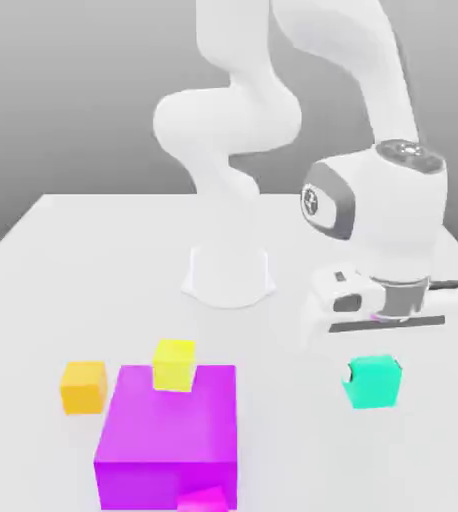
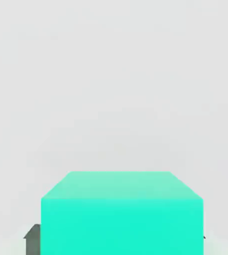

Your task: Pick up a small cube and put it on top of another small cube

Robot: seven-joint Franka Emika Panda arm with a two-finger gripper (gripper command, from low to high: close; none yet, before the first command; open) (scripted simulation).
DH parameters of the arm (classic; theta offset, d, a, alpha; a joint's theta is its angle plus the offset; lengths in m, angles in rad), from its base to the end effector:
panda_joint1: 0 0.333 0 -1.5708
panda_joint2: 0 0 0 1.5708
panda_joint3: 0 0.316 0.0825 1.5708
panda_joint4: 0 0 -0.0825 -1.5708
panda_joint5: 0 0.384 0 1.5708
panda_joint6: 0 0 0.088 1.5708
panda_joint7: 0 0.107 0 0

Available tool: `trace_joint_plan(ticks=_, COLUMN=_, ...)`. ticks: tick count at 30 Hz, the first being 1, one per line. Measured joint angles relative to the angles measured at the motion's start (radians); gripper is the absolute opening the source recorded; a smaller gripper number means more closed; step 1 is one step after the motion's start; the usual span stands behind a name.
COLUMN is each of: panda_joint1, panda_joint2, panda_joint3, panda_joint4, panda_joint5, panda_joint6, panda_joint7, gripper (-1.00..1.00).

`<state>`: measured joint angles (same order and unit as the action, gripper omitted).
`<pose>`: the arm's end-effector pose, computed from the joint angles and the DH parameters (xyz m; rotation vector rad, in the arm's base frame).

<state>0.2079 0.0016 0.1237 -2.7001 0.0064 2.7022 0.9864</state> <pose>0.3870 0.1330 0.2296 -2.9693 1.0180 0.0022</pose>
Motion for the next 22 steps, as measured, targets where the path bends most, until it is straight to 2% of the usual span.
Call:
trace_joint_plan(ticks=5, panda_joint1=-0.079, panda_joint2=-0.151, panda_joint3=-0.094, panda_joint4=-0.027, panda_joint5=0.014, panda_joint6=-0.125, panda_joint7=-0.265, gripper=-1.00)
trace_joint_plan(ticks=13, panda_joint1=-0.222, panda_joint2=-0.381, panda_joint3=-0.278, panda_joint4=-0.072, panda_joint5=-0.084, panda_joint6=-0.308, panda_joint7=-0.598, gripper=-1.00)
trace_joint_plan(ticks=18, panda_joint1=-0.232, panda_joint2=-0.262, panda_joint3=-0.305, panda_joint4=-0.115, panda_joint5=-0.085, panda_joint6=-0.145, panda_joint7=-0.640, gripper=-1.00)
trace_joint_plan(ticks=19, panda_joint1=-0.232, panda_joint2=-0.239, panda_joint3=-0.306, panda_joint4=-0.122, panda_joint5=-0.083, panda_joint6=-0.117, panda_joint7=-0.642, gripper=1.00)
trace_joint_plan(ticks=22, panda_joint1=-0.232, panda_joint2=-0.239, panda_joint3=-0.306, panda_joint4=-0.122, panda_joint5=-0.083, panda_joint6=-0.117, panda_joint7=-0.642, gripper=1.00)
